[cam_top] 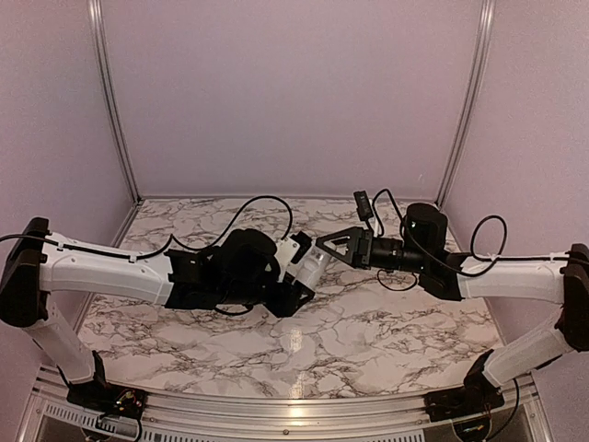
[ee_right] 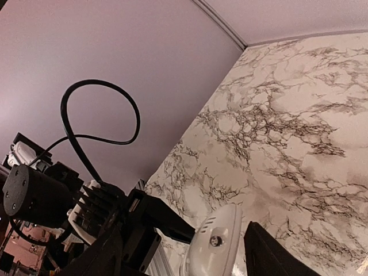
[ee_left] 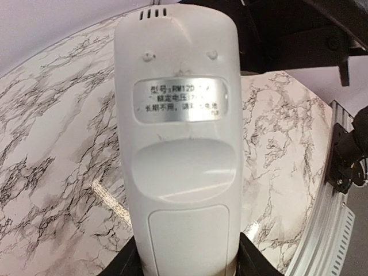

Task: Load the batteries into the remote control
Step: Pass from the right arm to the left, then pass from the left arm to the right

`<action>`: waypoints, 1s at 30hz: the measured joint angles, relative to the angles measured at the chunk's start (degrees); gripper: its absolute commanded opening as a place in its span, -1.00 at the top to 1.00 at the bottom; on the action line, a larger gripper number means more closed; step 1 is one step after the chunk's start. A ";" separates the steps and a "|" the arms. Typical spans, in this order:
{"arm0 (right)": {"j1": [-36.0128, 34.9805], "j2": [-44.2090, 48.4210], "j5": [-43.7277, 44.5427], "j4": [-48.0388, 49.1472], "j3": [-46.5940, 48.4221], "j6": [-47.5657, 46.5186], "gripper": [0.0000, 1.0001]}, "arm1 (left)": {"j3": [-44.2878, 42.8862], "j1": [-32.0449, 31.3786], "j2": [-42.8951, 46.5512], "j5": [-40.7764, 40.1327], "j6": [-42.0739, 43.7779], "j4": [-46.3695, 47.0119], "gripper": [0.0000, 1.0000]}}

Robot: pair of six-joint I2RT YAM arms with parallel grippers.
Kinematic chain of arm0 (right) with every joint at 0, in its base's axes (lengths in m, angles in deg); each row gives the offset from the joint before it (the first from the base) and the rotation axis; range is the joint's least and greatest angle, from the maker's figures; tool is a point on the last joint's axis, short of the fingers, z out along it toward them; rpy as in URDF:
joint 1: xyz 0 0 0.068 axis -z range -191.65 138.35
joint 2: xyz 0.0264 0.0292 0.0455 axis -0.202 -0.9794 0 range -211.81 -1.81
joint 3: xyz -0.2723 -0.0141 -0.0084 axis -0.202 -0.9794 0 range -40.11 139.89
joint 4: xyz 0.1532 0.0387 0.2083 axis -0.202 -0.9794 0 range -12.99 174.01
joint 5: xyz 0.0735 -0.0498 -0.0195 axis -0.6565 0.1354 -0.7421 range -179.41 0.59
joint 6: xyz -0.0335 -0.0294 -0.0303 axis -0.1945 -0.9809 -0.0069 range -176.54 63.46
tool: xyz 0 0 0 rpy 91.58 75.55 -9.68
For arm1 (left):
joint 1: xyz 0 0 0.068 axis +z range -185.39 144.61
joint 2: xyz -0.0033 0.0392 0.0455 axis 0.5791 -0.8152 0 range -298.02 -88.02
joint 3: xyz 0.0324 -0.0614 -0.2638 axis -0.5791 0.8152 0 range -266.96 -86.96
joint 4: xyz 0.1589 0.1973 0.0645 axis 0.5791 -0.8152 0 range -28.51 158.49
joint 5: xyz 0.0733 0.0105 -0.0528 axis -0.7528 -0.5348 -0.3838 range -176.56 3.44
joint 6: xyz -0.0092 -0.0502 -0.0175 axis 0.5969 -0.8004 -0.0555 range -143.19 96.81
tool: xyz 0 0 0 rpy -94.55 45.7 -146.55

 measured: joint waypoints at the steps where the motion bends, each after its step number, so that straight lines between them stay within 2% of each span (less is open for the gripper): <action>1: 0.66 0.39 -1.33 -0.09 0.50 -1.22 -0.48 | 1.53 0.46 1.46 2.71 0.35 1.46 0.49; 5: 1.81 1.55 -6.43 0.07 2.67 -6.71 -0.49 | 6.34 2.27 7.17 13.57 1.86 7.65 0.47; 10: 1.77 4.20 -13.49 1.64 3.89 -11.80 -0.45 | 7.30 3.13 10.95 23.61 4.09 12.76 0.46; 21: -3.17 5.53 -22.36 4.66 6.10 -15.93 -0.37 | 10.16 3.10 12.59 33.53 4.96 23.12 0.46; 24: -3.76 5.51 -22.67 4.85 6.40 -16.22 -0.18 | 10.67 3.10 12.90 34.01 4.79 25.09 0.45; 27: -3.98 5.42 -22.82 5.33 6.51 -16.11 0.21 | 11.58 3.13 13.27 33.51 4.35 26.21 0.45; 30: -4.04 4.96 -22.14 5.84 6.75 -17.03 0.49 | 12.15 3.19 13.35 32.59 2.69 27.10 0.43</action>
